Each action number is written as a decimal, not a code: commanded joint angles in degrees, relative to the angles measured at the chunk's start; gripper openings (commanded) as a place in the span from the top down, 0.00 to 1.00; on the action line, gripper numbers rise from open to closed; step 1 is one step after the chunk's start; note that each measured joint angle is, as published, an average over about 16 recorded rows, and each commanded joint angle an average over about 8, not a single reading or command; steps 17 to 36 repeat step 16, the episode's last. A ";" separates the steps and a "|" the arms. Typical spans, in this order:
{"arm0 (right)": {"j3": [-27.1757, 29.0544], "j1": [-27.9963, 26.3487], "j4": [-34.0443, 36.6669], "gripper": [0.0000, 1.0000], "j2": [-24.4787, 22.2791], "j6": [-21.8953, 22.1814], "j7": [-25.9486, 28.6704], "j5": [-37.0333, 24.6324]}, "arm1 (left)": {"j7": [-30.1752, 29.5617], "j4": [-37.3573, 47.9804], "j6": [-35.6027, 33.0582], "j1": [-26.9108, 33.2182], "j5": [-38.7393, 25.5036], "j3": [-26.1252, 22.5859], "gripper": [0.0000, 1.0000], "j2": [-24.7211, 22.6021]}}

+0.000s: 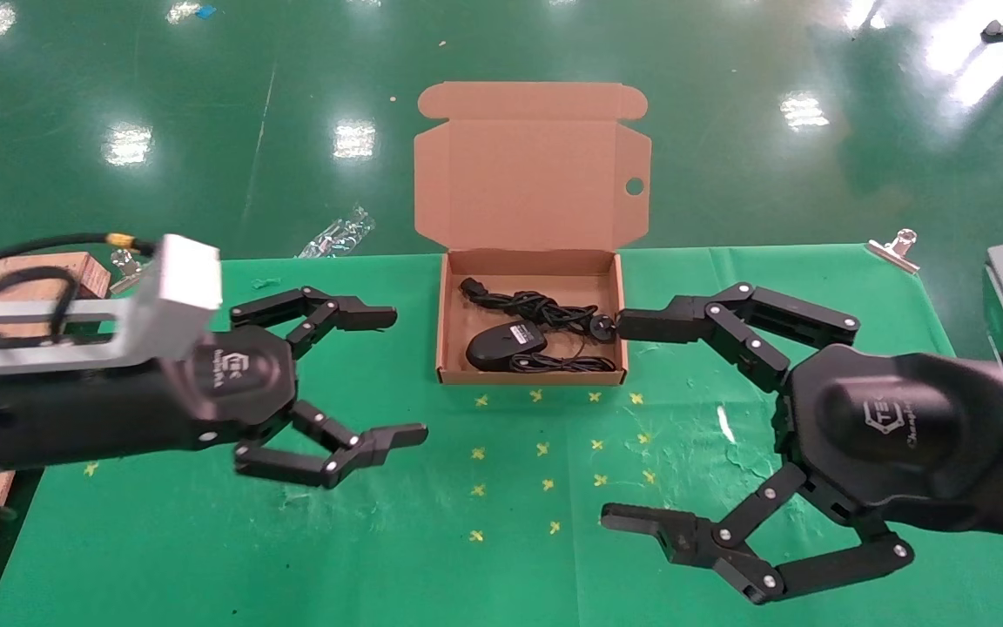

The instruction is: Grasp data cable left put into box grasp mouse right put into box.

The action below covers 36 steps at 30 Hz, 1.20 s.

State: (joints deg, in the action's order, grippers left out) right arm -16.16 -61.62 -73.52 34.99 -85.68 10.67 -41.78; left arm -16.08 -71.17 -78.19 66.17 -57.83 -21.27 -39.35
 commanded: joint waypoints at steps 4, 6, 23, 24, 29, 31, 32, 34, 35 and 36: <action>-0.02 0.00 0.00 0.00 -0.01 0.01 -0.01 0.02 | 2.37 -1.07 -3.34 -2.05 7.11 2.34 0.00 1.93; -0.03 -0.01 0.00 0.00 -0.01 0.01 -0.02 0.02 | 3.32 -1.50 -4.67 -2.87 9.94 3.27 0.00 2.70; -0.02 0.05 -0.03 0.00 -0.08 0.00 -0.03 0.11 | 6.09 -2.85 -8.87 -5.44 19.24 6.25 0.00 5.13; -0.02 0.05 -0.03 0.00 -0.08 0.00 -0.03 0.11 | 6.09 -2.85 -8.87 -5.44 19.24 6.25 0.00 5.13; -0.02 0.05 -0.03 0.00 -0.08 0.00 -0.03 0.11 | 6.09 -2.85 -8.87 -5.44 19.24 6.25 0.00 5.13; -0.02 0.05 -0.03 0.00 -0.08 0.00 -0.03 0.11 | 6.09 -2.85 -8.87 -5.44 19.24 6.25 0.00 5.13; -0.02 0.05 -0.03 0.00 -0.08 0.00 -0.03 0.11 | 6.09 -2.85 -8.87 -5.44 19.24 6.25 0.00 5.13; -0.02 0.05 -0.03 0.00 -0.08 0.00 -0.03 0.11 | 6.09 -2.85 -8.87 -5.44 19.24 6.25 0.00 5.13; -0.02 0.05 -0.03 0.00 -0.08 0.00 -0.03 0.11 | 6.09 -2.85 -8.87 -5.44 19.24 6.25 0.00 5.13; -0.02 0.05 -0.03 0.00 -0.08 0.00 -0.03 0.11 | 6.09 -2.85 -8.87 -5.44 19.24 6.25 0.00 5.13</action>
